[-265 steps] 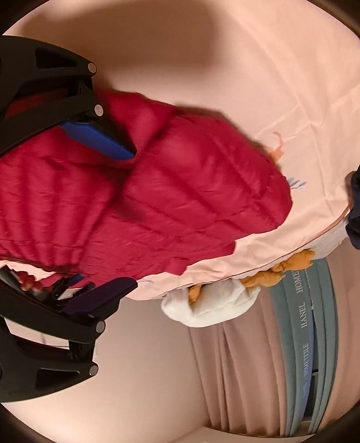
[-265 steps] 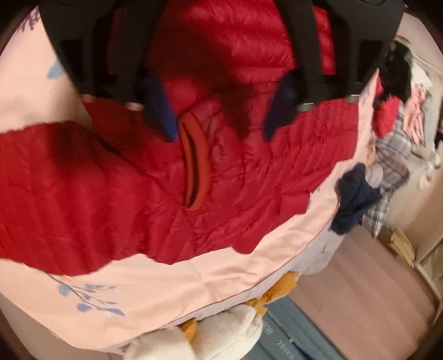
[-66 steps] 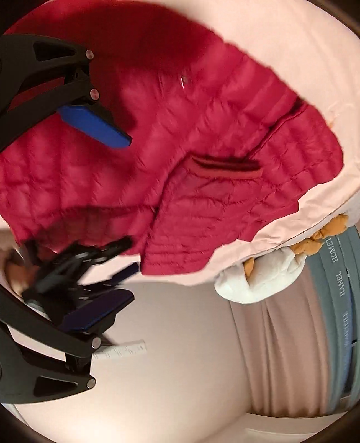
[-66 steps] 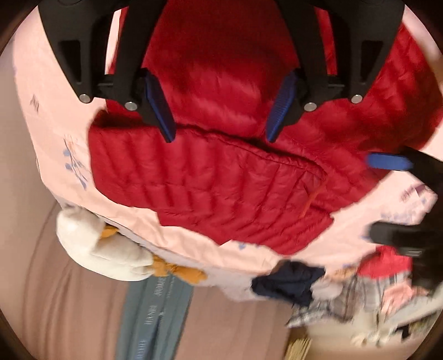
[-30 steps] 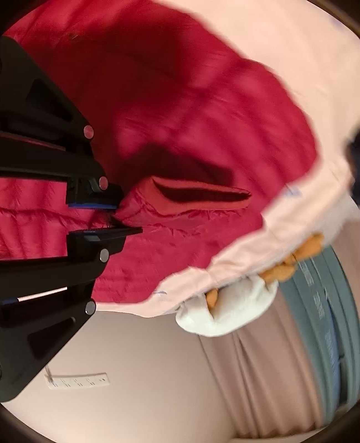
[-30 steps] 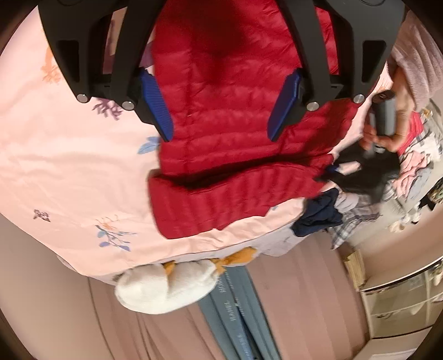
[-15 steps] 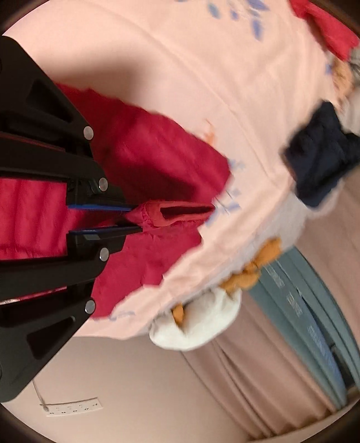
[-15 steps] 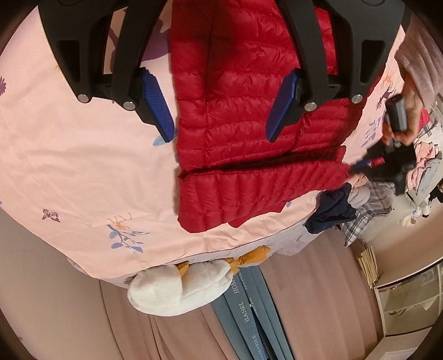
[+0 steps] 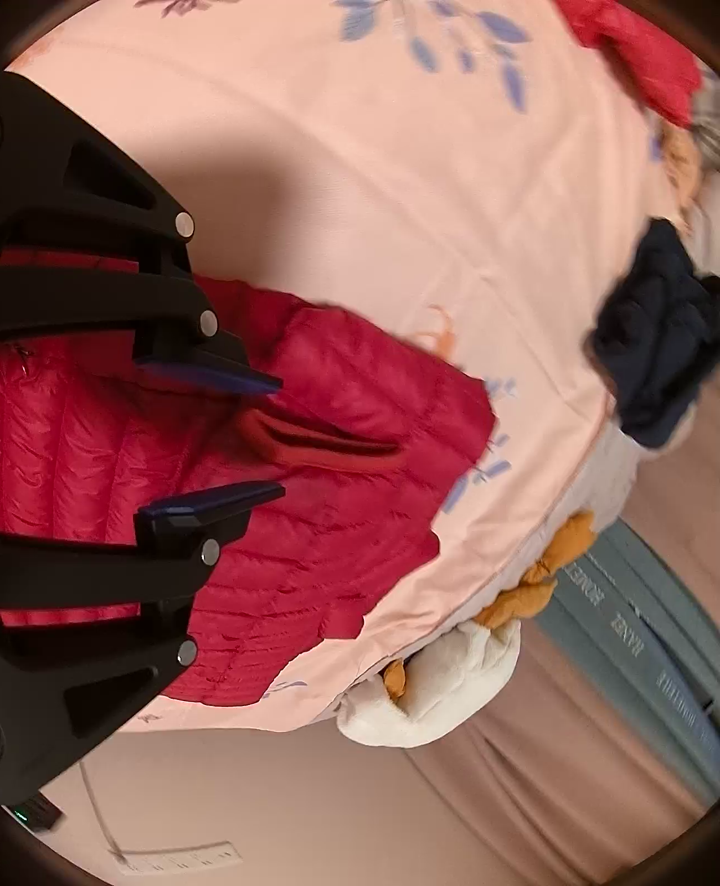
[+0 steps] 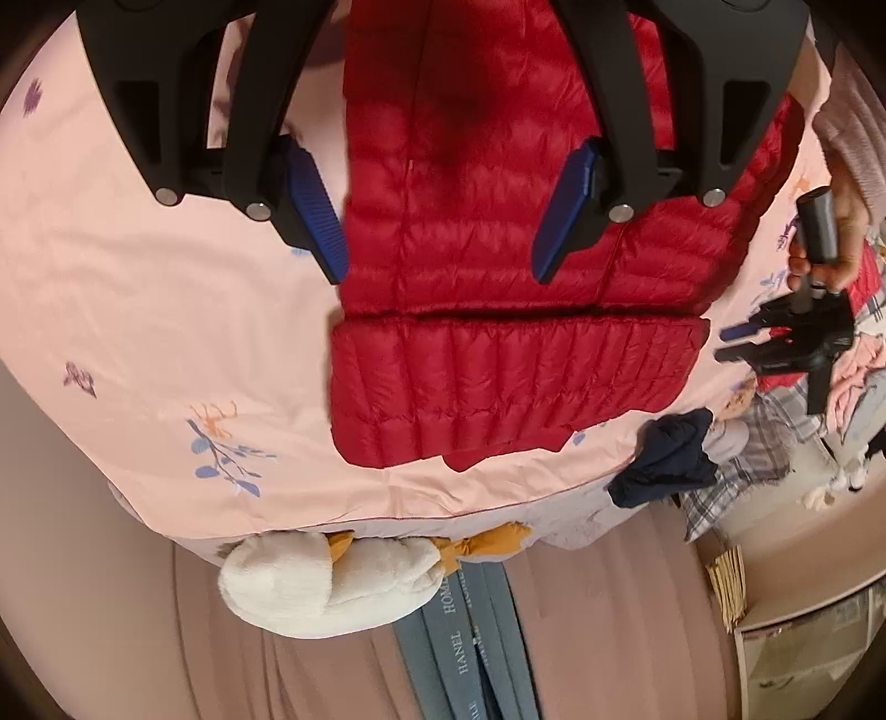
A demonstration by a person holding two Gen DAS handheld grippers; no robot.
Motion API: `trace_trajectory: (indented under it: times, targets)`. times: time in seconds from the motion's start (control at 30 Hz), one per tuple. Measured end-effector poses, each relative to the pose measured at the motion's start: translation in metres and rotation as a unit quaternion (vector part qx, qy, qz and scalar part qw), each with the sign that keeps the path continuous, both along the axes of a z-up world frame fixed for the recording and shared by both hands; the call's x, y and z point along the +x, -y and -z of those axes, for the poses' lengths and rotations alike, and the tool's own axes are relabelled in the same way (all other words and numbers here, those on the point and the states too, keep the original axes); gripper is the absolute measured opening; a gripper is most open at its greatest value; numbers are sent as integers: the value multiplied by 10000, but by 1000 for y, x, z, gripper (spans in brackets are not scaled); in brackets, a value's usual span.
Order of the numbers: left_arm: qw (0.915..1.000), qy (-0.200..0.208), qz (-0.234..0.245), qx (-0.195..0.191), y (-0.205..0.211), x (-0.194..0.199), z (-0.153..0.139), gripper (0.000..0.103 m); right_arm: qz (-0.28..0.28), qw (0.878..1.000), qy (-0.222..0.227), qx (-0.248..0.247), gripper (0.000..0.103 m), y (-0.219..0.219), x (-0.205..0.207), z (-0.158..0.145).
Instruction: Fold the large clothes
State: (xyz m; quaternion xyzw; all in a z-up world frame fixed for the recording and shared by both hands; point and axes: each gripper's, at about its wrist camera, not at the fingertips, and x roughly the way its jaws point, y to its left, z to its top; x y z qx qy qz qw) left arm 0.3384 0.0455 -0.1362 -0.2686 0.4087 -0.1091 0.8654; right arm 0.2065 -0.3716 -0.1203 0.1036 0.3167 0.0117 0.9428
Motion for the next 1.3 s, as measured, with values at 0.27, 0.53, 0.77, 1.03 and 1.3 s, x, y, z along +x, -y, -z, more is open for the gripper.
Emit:
trace_trajectory:
  times: [0.27,0.53,0.77,1.03,1.3]
  targets:
    - [9886,463,740,1229,65,14,-20,40,39,10000,-32,-53,69,-1,79,-6]
    - [9693,253,1185,2140,106,37,16,40,287,9976,-348,-531,63,-3,155,15]
    - [9578,294,1396,2496,111,37,31,40,457,9899,-1230,-529,63,3,194,67]
    - [9560,265,1452,2537,112,38,33,41,487,9915,-1113,-455,62,-5,185,42]
    - [9561,254,1439,2540,113,38,33,41,-12,9909,-1053,-839,63,-41,168,53]
